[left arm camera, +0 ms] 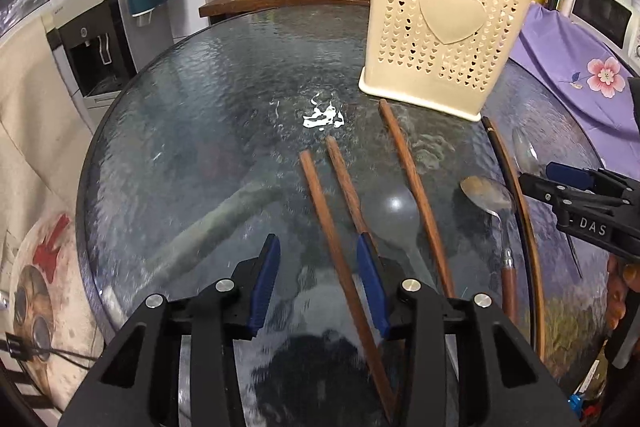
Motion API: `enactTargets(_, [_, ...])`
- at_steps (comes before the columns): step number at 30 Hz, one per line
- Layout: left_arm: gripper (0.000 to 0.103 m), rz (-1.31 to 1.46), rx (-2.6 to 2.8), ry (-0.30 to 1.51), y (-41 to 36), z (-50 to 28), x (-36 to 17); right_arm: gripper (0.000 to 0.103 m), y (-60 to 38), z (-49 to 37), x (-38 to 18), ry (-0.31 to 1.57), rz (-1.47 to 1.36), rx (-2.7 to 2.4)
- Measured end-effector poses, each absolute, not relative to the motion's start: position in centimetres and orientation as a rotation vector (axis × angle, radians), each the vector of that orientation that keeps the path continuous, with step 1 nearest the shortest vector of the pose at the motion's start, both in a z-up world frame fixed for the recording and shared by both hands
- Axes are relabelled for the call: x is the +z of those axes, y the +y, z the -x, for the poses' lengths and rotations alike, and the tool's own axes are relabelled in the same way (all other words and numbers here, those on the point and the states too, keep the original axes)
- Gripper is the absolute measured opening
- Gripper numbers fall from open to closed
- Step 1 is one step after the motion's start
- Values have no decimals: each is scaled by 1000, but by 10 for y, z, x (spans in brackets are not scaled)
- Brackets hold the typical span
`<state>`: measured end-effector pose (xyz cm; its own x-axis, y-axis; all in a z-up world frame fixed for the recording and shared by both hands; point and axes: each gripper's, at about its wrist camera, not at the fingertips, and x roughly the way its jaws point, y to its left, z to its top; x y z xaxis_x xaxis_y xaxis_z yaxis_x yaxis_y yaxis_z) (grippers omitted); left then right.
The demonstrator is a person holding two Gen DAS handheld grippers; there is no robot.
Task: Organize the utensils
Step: 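Grasp the silver spoon with the right tool while the left tool grasps a wooden chopstick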
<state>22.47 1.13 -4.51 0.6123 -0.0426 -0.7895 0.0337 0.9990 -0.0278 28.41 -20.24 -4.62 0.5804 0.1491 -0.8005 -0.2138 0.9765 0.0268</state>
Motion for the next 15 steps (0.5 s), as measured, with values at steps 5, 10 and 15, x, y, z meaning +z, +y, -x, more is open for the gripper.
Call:
enactTargets(5, [39,29,-53,935,14,-242,-44,53,-201,-297,-45,936,66,195])
enactTargets(10, [39,46,-36,936,15,-254,-45,48,-198,-308,-44,936,61,187])
enactTargets(15, [27,34,-21,931,12,-260,-46,38,-195,-314,-43,937,66,191])
